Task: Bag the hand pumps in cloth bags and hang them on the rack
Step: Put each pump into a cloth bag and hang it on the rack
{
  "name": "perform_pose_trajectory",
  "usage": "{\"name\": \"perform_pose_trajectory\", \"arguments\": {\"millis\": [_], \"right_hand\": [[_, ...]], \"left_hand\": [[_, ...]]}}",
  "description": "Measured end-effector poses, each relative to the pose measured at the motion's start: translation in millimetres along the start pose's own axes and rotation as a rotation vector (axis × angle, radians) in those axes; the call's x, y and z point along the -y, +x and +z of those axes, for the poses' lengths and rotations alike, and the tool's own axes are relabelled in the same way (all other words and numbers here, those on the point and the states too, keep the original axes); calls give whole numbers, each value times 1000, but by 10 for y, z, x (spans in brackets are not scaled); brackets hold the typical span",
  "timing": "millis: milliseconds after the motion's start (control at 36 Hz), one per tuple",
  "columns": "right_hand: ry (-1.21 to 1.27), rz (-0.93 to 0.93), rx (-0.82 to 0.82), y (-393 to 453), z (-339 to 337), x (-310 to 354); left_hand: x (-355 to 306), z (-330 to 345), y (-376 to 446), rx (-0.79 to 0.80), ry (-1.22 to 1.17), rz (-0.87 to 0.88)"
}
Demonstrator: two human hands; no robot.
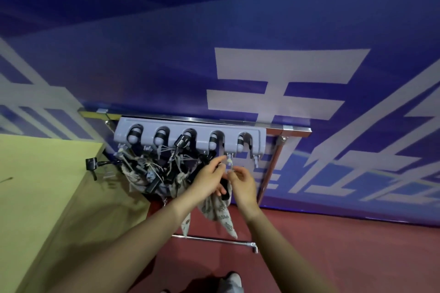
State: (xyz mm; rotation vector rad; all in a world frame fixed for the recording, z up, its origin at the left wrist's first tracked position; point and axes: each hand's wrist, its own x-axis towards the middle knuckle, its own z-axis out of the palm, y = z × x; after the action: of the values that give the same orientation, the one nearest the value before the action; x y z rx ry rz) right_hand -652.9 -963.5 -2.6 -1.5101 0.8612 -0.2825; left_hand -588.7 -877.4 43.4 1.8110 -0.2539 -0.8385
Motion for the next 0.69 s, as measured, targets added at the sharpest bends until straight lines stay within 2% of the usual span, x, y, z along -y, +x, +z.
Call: {"name": "perform_pose_trajectory", "arguments": {"millis": [139,278,389,444,583,694], "right_hand": [[47,-58,-277,-235,215,66],[153,-144,-257,-716,745,253],[200,-160,-205,-1159,1437,271],[211,-113,-164,-1399,1885,173],[172,16,182,-2093,2983,73],[124,20,349,-2448,3616,120]], "left_hand": [[11,-233,-295,105,-42,55],[182,-841,-726,108,-125,97],[554,-1566,-1135,25,-249,93],[821,-2003,-1377,-57,-273,64],[1495,-3166,-2001,-333,-336,8],[1774,-3926,-2324,-474,-427,-64]]}}
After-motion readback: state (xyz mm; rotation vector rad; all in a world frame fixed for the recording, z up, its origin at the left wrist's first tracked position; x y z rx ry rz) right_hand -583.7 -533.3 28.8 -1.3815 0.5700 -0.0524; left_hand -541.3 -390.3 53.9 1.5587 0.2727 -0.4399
